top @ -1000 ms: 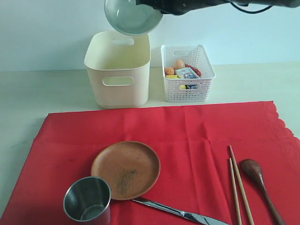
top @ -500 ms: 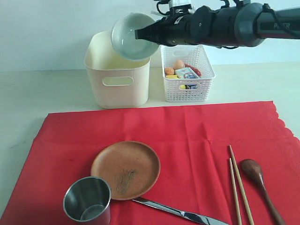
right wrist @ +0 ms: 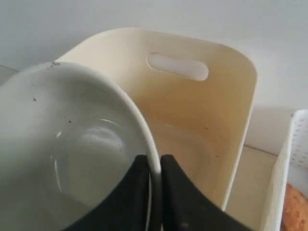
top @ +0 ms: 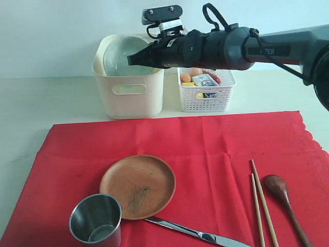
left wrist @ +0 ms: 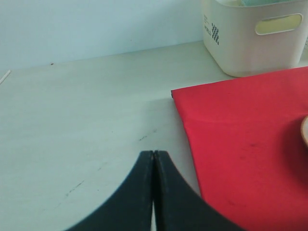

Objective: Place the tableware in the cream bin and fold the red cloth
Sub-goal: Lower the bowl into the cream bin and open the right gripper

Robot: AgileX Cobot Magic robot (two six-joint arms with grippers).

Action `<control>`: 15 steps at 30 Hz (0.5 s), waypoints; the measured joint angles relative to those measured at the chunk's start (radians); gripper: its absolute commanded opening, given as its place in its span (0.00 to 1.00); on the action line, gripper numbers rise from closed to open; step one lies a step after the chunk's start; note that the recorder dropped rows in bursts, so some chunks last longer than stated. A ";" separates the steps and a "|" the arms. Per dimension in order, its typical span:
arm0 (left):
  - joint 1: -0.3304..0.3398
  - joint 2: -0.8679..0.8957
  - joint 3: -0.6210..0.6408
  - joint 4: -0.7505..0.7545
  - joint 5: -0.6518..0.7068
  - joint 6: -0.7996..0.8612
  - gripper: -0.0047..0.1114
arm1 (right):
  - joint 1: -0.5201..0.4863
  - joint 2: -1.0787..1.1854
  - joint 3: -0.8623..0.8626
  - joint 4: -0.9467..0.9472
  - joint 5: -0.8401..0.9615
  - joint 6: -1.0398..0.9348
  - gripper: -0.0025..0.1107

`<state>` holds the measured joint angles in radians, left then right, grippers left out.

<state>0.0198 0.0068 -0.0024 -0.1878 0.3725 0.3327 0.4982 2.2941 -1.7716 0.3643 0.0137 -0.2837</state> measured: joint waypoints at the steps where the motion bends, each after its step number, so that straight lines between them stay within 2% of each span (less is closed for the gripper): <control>1: 0.000 0.000 0.000 0.000 0.000 0.000 0.04 | -0.002 0.005 0.000 0.000 0.005 0.000 0.25; 4: 0.000 0.000 0.000 0.000 0.000 0.000 0.04 | -0.002 0.011 0.000 0.000 0.020 -0.002 0.38; 7: 0.000 0.000 0.000 0.000 0.000 0.000 0.04 | -0.002 0.011 -0.004 0.000 0.034 -0.011 0.47; 10: 0.000 0.000 0.000 0.000 0.000 0.000 0.04 | -0.002 -0.001 -0.004 0.000 0.070 -0.044 0.51; 15: 0.000 0.000 0.000 0.000 0.000 0.000 0.04 | -0.002 -0.092 -0.004 0.000 0.168 -0.064 0.51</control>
<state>0.0198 0.0068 -0.0024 -0.1878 0.3725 0.3327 0.4964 2.2023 -1.7760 0.3643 0.1821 -0.3482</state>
